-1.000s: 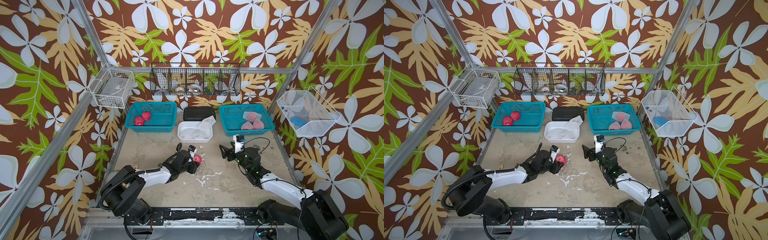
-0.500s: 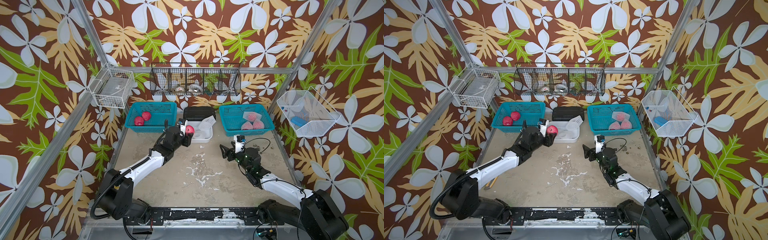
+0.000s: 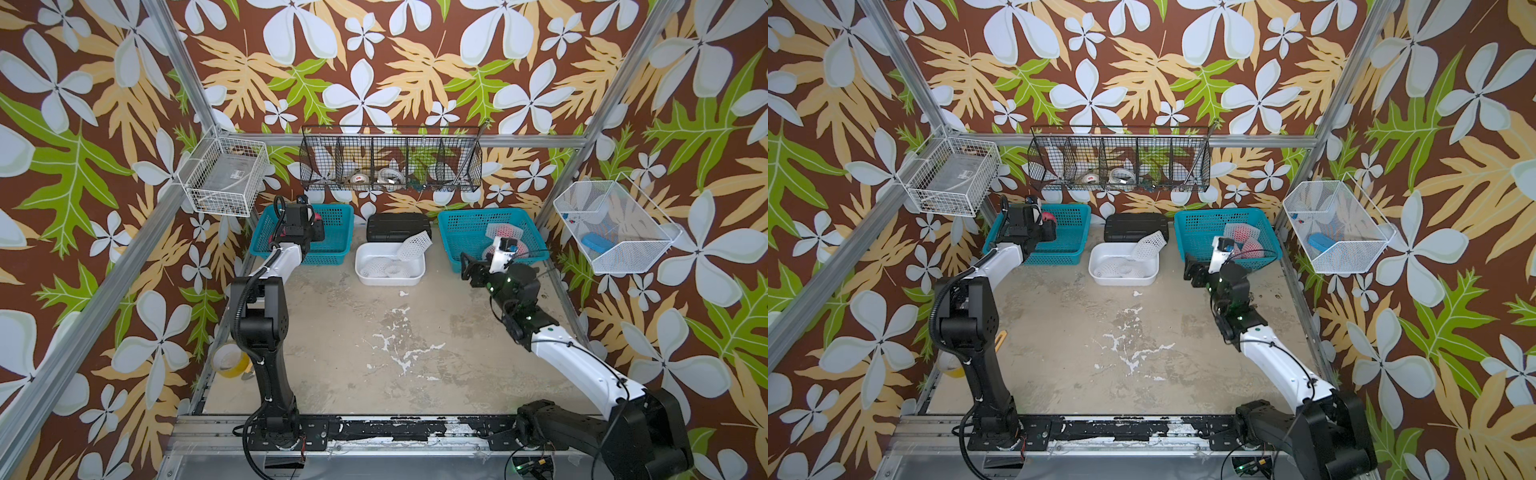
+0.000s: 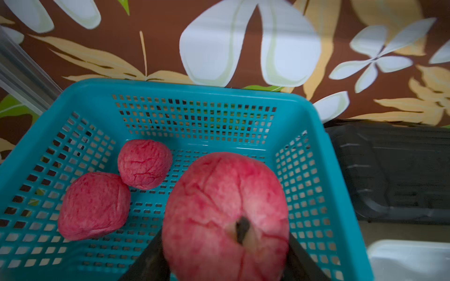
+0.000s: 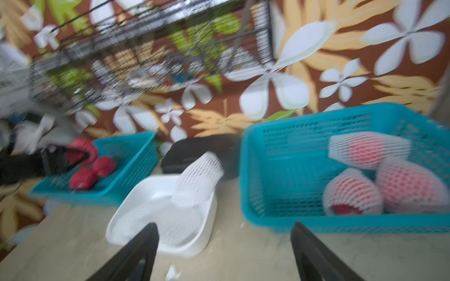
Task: Remove foam nets from apples
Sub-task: Place the apple in the basket, then pick up the apple from the basket.
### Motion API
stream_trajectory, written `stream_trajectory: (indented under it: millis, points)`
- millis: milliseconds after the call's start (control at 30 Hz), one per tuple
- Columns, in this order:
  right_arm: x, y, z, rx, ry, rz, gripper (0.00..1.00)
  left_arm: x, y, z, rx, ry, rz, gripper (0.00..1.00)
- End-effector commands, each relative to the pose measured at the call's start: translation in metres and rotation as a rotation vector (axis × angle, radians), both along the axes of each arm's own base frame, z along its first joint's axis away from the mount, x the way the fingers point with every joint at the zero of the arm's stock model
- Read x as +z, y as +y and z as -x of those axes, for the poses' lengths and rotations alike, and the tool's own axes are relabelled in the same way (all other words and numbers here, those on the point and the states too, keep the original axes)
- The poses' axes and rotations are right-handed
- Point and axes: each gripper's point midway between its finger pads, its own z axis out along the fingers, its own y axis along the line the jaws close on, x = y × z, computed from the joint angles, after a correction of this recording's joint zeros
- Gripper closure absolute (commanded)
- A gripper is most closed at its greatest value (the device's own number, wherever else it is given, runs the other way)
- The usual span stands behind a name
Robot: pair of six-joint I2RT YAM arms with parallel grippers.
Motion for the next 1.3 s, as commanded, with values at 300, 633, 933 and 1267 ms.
stream_trajectory:
  millis: [300,633,933,1267]
  points:
    - [-0.095,-0.102,-0.157,-0.187,0.593,0.156,0.17,-0.065,0.04,-0.021,0.075,0.189,-0.074,0.37]
    - [-0.133,-0.127,-0.182,-0.238,0.716,0.292,0.07,-0.024,0.036,-0.024,0.069,0.122,-0.051,0.0]
    - [-0.171,-0.132,-0.172,-0.222,0.829,0.34,0.05,0.068,0.008,0.011,0.016,-0.026,0.119,0.0]
    - [-0.206,-0.126,-0.158,-0.186,0.917,0.319,0.04,0.124,-0.071,0.098,-0.102,-0.223,0.258,0.0]
